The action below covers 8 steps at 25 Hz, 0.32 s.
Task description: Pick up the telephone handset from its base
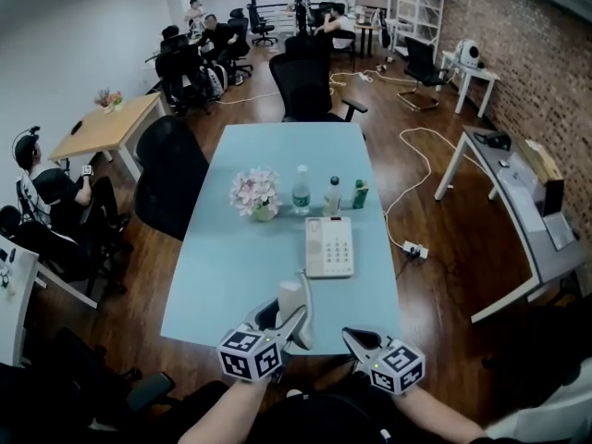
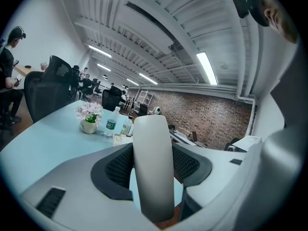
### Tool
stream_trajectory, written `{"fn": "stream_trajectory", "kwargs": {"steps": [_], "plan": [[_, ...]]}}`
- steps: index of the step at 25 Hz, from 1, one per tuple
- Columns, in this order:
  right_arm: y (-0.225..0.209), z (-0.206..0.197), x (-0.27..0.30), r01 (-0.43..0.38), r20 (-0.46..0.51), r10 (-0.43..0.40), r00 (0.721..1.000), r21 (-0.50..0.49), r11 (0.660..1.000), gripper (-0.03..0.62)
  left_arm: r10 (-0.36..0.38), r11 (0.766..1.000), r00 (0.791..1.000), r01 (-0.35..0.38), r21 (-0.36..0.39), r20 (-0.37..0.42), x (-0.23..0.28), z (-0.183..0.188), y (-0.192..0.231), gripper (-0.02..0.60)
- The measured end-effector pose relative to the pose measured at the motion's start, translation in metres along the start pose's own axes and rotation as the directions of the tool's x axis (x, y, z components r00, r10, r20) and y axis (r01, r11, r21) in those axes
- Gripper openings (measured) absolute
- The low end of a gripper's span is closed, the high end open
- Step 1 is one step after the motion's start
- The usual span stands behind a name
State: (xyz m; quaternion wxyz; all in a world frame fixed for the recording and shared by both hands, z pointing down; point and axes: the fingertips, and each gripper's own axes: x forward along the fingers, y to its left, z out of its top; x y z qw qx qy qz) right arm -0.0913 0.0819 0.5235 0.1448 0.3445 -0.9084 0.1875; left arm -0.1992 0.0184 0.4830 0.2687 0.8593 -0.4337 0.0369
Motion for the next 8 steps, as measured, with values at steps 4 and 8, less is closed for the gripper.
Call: {"fn": "stream_trajectory", "kwargs": {"steps": [4,8], "plan": [[0.0000,0.0019,-0.0030,-0.010,-0.003,0.009,1.000,-0.016,1.000,0.012,0.008,1.000,1.000,-0.009,0.002,0.014,-0.0004,-0.0003,-0.0025,0.241],[0.0017,0.0009,-0.0067,-0.012,0.002,0.012,1.000,-0.025,1.000,0.012,0.005,1.000,1.000,-0.006,0.011,0.013,0.0018,-0.0004,-0.0066,0.240]]}}
